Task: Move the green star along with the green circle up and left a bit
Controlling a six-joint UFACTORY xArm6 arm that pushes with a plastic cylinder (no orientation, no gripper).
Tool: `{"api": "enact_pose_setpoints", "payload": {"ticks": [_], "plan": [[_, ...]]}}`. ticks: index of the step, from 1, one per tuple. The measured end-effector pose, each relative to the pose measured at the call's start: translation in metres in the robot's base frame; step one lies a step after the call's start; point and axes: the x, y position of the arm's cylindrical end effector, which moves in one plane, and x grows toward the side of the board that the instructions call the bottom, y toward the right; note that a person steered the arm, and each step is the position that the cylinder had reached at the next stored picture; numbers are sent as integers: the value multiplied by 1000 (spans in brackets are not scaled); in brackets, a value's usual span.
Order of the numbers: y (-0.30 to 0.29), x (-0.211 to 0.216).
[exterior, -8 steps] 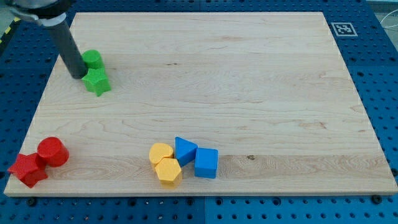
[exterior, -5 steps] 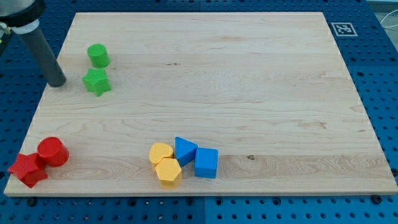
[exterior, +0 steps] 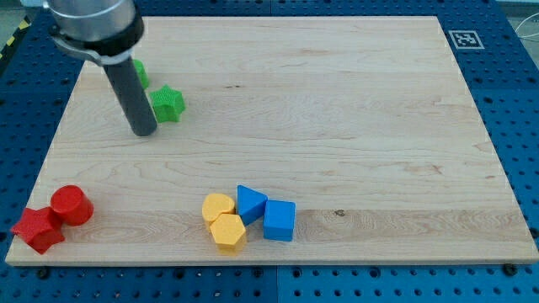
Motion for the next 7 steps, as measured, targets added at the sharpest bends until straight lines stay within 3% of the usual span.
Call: {"api": "enact_pose_setpoints", "payload": {"ticks": [2, 4, 7], "plan": [[47, -12], [24, -55], [-3, -58]]}}
